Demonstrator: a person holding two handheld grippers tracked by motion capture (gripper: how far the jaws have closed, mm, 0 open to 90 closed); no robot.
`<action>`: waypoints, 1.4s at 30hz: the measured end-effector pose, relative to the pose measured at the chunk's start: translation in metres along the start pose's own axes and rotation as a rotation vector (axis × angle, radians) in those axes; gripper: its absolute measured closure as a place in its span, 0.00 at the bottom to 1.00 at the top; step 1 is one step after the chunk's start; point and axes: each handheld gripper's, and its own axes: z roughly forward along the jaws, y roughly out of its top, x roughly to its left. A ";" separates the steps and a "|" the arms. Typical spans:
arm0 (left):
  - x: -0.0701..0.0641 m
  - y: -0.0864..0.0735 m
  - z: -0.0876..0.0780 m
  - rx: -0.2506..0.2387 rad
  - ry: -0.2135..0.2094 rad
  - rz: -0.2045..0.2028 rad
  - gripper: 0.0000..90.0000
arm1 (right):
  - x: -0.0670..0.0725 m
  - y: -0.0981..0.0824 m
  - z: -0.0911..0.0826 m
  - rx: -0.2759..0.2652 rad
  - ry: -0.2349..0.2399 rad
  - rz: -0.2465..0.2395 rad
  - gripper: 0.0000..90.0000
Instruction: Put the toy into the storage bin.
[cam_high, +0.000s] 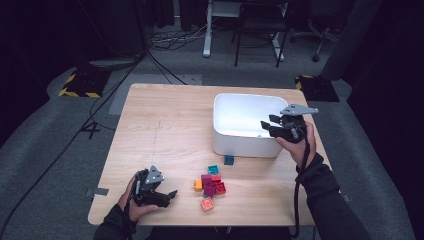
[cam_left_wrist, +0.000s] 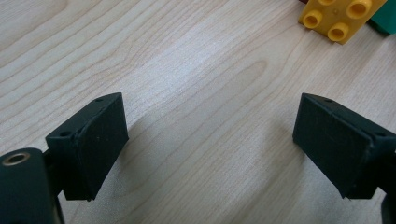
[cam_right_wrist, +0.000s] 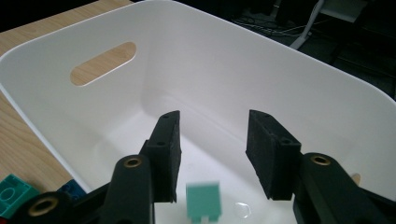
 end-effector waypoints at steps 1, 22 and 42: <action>0.000 0.000 0.000 -0.001 0.004 0.002 0.12 | 0.000 0.000 -0.001 0.002 0.003 0.002 0.60; 0.000 0.000 0.000 0.000 0.001 -0.002 0.12 | 0.039 -0.011 -0.057 -0.133 0.092 -0.046 0.59; 0.000 0.000 0.000 -0.001 0.002 0.001 0.12 | 0.107 -0.077 0.019 0.028 0.201 -0.103 0.59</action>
